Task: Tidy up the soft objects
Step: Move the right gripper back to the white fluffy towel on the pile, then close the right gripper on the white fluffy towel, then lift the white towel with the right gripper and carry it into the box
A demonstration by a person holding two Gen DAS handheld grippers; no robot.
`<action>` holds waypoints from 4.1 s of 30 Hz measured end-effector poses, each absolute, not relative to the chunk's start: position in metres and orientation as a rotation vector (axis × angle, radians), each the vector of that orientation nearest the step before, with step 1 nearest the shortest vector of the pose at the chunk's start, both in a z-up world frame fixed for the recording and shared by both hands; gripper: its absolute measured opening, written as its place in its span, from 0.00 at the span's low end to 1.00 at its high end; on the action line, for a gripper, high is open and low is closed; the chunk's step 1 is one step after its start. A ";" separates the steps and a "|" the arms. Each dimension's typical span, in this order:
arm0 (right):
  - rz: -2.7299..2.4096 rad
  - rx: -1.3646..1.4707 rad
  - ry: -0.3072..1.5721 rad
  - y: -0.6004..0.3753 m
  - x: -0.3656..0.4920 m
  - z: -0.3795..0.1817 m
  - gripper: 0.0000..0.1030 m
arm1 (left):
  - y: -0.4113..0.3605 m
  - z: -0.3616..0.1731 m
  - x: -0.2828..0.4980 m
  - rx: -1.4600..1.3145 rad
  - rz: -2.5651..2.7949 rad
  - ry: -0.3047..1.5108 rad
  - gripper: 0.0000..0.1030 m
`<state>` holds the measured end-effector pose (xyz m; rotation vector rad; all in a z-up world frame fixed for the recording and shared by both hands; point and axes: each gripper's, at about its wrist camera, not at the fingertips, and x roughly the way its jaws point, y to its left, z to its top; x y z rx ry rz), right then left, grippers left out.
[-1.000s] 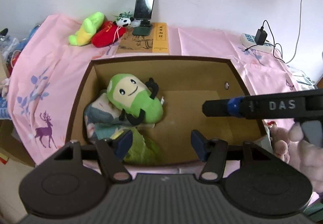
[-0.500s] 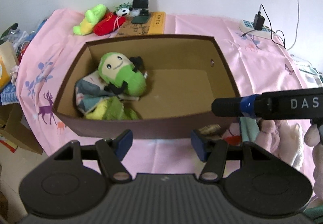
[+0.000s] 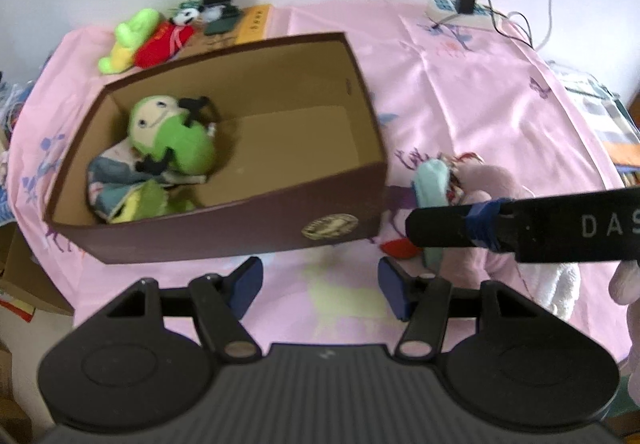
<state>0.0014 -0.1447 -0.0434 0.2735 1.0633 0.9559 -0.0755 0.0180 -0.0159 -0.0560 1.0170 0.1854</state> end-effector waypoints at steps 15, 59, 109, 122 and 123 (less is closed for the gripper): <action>0.858 0.348 1.045 -0.201 -0.006 -0.076 0.23 | -0.012 -0.047 -0.068 -0.036 0.102 1.095 0.58; 0.520 0.511 0.863 -0.330 0.011 -0.097 0.19 | -0.093 -0.068 -0.028 -0.135 -0.373 0.987 0.58; 0.592 0.706 1.010 -0.372 0.035 -0.089 0.20 | -0.160 -0.041 -0.012 -0.061 -0.629 0.871 0.58; 0.870 0.600 0.841 -0.265 0.061 -0.019 0.20 | -0.046 0.033 -0.022 -0.092 -0.372 0.635 0.58; 0.899 0.583 0.830 -0.248 0.063 -0.014 0.20 | -0.031 0.038 -0.023 -0.087 -0.347 0.618 0.58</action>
